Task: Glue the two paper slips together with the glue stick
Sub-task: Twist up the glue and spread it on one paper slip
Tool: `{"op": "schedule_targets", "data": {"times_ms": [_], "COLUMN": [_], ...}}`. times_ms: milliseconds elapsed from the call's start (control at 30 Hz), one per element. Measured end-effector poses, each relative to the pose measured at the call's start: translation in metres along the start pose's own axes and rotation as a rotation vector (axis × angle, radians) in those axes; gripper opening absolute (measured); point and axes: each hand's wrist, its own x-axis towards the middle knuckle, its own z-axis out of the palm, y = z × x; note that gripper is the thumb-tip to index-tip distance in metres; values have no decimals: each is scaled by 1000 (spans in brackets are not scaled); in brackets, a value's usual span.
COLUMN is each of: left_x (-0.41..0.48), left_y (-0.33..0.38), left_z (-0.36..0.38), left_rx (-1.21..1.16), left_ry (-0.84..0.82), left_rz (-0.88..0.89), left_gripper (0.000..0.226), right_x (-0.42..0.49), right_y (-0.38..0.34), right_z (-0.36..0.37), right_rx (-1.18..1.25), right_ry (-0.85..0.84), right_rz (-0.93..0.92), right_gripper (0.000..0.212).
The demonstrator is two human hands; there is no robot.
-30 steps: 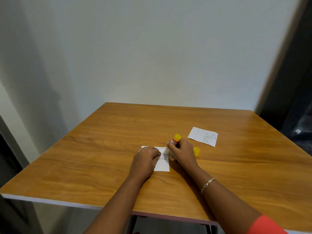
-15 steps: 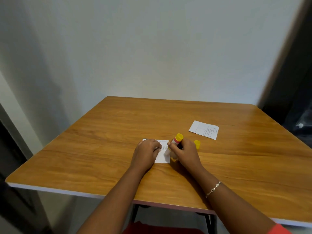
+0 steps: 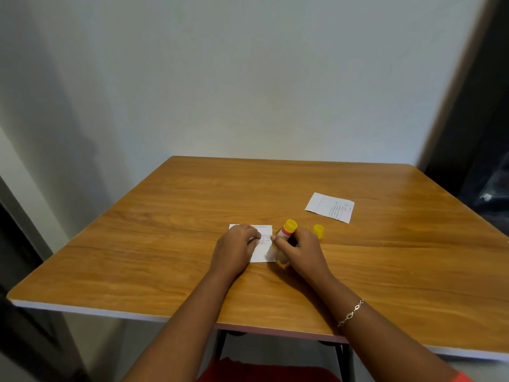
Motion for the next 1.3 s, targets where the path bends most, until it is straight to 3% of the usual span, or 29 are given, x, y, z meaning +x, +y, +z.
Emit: {"op": "schedule_targets", "data": {"times_ms": [333,433,567,767,933,1300], "left_x": [-3,-3,-3,-2,-4,-2], "left_y": [7,6,0,0,0,-5], "left_z": [-1,-3,-5,-3,-1,2], "left_rx": [230,69,-223,-182,-37,-31], "left_ry": [109,158,44,-68,-88,-57], "left_rz": [-29,-32,29,20,41,68], "left_gripper": [24,16,17,15,23,26], "right_x": [4,5,7,8,13,34], "right_y": [4,7,9,11,11,8], "right_z": [-5,-4,-4,-3,-2,0], "right_rx": [235,241,261,267,188,-33], "right_ry": [105,112,120,164,215,188], "right_rz": [166,168,176,181,165,143], "right_gripper": [24,23,23,29,26,21]}}
